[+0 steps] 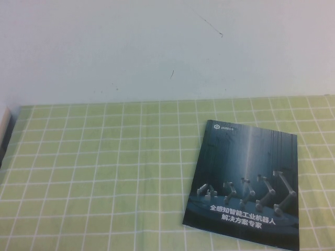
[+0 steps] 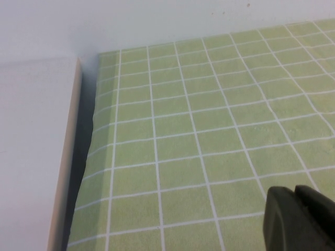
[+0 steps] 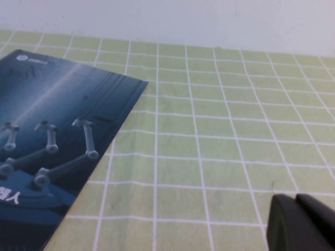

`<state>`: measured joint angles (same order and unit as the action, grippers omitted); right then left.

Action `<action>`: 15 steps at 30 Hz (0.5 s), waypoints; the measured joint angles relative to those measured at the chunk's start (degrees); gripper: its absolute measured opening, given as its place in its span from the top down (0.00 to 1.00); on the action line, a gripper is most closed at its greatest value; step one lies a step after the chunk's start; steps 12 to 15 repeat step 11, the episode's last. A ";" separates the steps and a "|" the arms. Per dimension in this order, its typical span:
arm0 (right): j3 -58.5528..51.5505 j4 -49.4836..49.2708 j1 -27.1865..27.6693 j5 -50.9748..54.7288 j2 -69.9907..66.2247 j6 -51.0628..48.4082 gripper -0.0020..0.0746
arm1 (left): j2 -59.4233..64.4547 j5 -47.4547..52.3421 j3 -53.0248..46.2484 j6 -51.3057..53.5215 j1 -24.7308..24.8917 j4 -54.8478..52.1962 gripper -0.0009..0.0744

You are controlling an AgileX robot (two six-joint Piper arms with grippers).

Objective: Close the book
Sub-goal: 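Close the open booklet and leave it lying on the table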

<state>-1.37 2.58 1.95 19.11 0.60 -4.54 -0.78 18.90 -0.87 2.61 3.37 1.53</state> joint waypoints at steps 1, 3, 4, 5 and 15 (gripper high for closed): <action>0.00 0.00 0.00 0.00 0.00 0.00 0.98 | 0.00 0.00 0.00 0.00 0.00 0.00 0.99; 0.00 0.00 0.00 0.00 0.00 0.00 0.98 | 0.00 0.00 0.00 0.00 0.00 0.00 0.99; 0.00 0.00 0.00 0.07 0.00 0.00 0.98 | 0.00 0.00 0.00 0.00 0.00 0.00 0.99; 0.00 0.00 0.00 0.07 0.00 0.00 0.98 | 0.00 0.00 0.00 0.00 0.00 0.00 0.99; 0.00 0.00 0.00 0.21 0.00 0.00 0.98 | 0.00 0.00 0.00 0.00 0.00 0.00 0.99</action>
